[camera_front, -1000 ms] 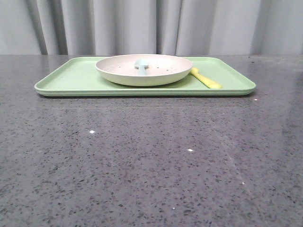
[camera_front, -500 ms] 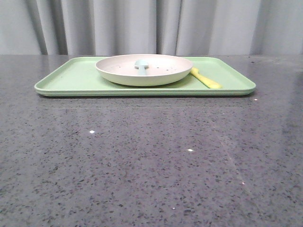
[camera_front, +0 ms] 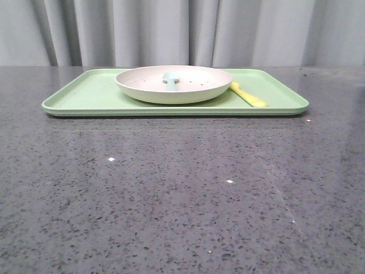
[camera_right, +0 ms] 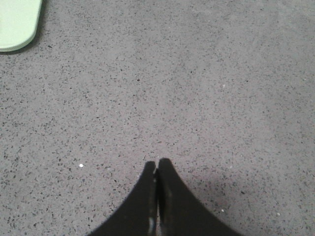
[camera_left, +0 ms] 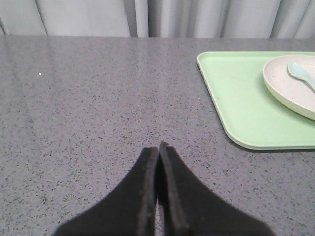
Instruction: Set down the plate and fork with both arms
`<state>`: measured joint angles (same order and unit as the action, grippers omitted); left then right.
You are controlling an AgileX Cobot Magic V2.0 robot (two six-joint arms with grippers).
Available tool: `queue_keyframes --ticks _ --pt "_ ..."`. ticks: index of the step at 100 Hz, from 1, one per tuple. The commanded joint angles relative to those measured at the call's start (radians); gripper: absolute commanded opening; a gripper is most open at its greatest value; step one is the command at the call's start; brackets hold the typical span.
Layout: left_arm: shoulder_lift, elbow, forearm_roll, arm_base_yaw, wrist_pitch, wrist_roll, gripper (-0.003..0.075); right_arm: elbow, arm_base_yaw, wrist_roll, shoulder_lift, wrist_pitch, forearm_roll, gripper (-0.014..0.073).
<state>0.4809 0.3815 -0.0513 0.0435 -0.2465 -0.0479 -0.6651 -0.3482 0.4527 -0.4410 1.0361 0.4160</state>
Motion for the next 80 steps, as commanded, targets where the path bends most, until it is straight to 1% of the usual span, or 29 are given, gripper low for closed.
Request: queue_keyframes --ticks 1,11,41,64,80 --pt "-0.049 -0.042 0.017 0.003 0.168 -0.011 -0.0020 -0.023 0.006 -0.002 -0.007 -0.047 0.040 -0.0068" --pt "-0.127 -0.113 0.035 0.003 0.198 -0.011 -0.0020 -0.023 0.006 -0.002 -0.007 -0.047 0.040 -0.0068" --pt "-0.358 -0.266 0.051 0.003 0.199 -0.011 -0.0020 -0.023 0.006 -0.002 -0.007 -0.047 0.040 -0.0068" --pt "-0.490 -0.310 0.064 0.003 0.197 -0.011 -0.0020 -0.023 0.006 -0.002 -0.007 -0.047 0.040 -0.0068" --pt "-0.516 -0.343 0.067 0.003 0.199 -0.011 -0.0020 -0.023 0.006 -0.002 -0.007 -0.047 0.040 -0.0068"
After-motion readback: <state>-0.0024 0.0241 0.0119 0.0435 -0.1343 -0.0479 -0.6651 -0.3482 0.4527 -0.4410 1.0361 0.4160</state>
